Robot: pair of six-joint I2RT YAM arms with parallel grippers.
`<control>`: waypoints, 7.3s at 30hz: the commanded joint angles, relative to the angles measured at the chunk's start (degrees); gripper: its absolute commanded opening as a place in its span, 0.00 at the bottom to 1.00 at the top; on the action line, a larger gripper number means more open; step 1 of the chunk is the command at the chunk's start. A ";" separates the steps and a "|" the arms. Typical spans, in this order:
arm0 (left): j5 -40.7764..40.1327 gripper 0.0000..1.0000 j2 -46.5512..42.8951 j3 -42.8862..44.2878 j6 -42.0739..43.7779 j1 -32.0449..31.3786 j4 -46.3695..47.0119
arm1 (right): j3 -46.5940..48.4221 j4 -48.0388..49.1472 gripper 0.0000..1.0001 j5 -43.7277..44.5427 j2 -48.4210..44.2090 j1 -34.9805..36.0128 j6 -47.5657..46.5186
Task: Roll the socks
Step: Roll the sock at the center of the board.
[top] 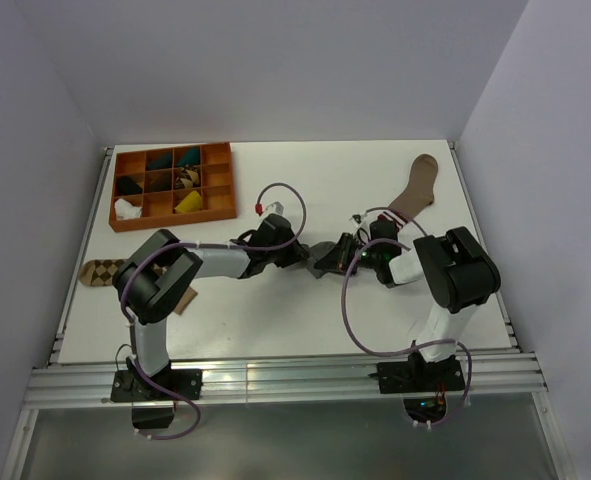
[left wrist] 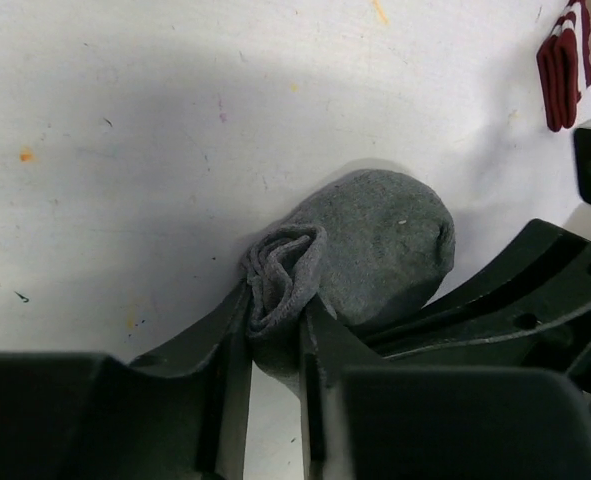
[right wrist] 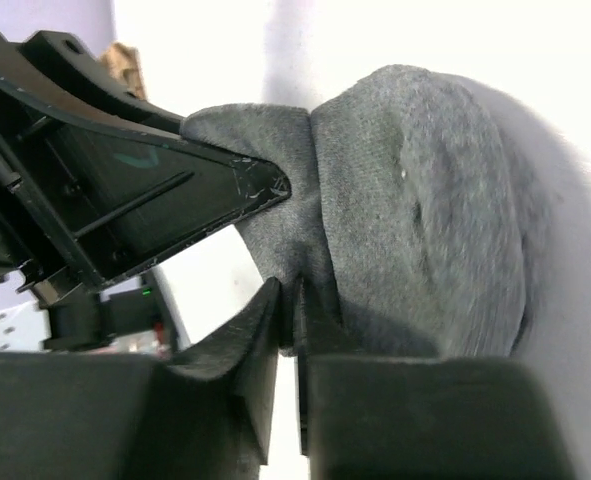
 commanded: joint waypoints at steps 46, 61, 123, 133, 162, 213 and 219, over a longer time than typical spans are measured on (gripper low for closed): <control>-9.58 0.30 -5.71 4.14 1.30 -0.68 -22.05 | 7.29 -24.45 0.00 55.78 -12.25 34.28 -30.93; -11.69 0.82 -15.21 -2.63 -0.99 0.20 -13.97 | 3.16 -12.86 0.00 12.62 -9.71 11.01 -10.81; -2.55 0.42 2.28 1.67 0.95 -0.42 -4.46 | 12.73 -33.84 0.03 23.22 -3.28 5.79 -18.87; -5.09 0.18 2.98 4.84 2.09 -1.30 -11.76 | 11.86 -34.99 0.33 34.73 -12.75 13.09 -22.38; -5.98 0.16 2.63 6.42 3.15 -2.00 -15.28 | 9.39 -28.23 0.47 57.94 -17.62 29.88 -32.14; -3.69 0.75 -7.21 -4.13 -1.51 0.46 -2.36 | 5.35 -15.02 0.00 1.35 -1.71 2.90 -11.05; -3.43 0.75 -7.30 -4.57 -1.69 0.46 -0.78 | 8.60 -19.41 0.00 -2.95 0.31 1.49 -10.78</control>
